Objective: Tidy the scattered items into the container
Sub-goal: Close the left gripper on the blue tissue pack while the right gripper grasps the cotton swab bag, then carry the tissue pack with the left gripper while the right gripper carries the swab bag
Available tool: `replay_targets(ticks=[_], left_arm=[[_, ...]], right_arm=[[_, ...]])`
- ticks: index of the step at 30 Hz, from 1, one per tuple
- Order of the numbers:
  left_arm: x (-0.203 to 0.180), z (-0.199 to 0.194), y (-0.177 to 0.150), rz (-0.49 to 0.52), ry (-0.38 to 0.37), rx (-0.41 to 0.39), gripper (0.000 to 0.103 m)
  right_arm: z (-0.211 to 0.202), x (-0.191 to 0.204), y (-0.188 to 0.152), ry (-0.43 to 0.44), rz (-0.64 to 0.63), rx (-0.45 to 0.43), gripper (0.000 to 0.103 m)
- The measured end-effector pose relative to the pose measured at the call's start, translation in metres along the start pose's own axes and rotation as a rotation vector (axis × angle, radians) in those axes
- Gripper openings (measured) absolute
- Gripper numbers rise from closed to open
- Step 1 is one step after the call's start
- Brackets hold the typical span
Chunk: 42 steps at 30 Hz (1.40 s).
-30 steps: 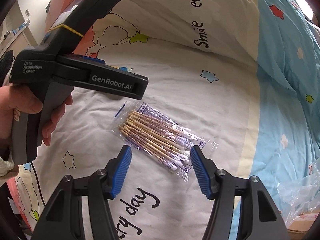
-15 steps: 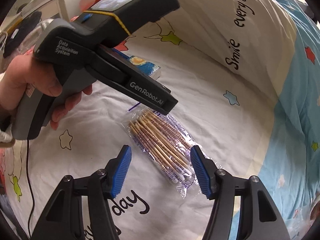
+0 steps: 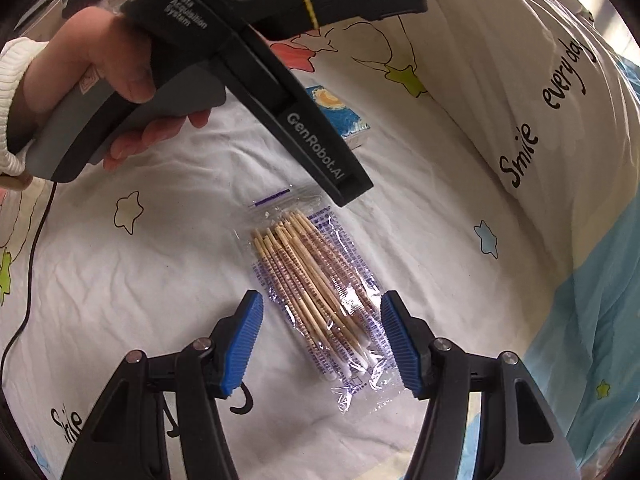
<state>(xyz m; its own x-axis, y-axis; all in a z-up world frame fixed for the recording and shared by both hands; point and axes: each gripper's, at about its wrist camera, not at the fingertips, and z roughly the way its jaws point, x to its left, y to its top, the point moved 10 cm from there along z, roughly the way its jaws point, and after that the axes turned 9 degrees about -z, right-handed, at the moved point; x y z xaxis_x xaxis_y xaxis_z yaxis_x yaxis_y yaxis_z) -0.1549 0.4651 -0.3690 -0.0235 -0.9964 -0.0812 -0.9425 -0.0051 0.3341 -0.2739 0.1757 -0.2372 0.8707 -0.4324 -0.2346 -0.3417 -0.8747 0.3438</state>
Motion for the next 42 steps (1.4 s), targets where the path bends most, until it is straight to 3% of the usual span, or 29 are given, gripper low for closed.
replay_targets(ticks=[9, 17, 27, 30, 42], left_arm=[[0.019, -0.009, 0.001, 0.025, 0.003, -0.01, 0.102], [0.05, -0.031, 0.0, 0.077, -0.016, 0.006, 0.068], [0.09, -0.051, 0.008, 0.124, -0.04, 0.052, 0.067], [0.105, -0.054, 0.017, 0.117, -0.044, 0.06, 0.067], [0.183, -0.084, 0.041, 0.091, -0.055, 0.073, 0.067]], right_arm=[[0.013, -0.001, -0.004, 0.001, 0.002, 0.012, 0.057], [0.014, 0.001, -0.002, 0.024, 0.018, -0.012, 0.056], [0.008, 0.0, 0.005, 0.079, 0.093, -0.045, 0.018], [0.004, 0.002, 0.01, 0.101, 0.115, -0.059, 0.01], [-0.024, -0.004, 0.036, 0.083, 0.189, -0.106, 0.008]])
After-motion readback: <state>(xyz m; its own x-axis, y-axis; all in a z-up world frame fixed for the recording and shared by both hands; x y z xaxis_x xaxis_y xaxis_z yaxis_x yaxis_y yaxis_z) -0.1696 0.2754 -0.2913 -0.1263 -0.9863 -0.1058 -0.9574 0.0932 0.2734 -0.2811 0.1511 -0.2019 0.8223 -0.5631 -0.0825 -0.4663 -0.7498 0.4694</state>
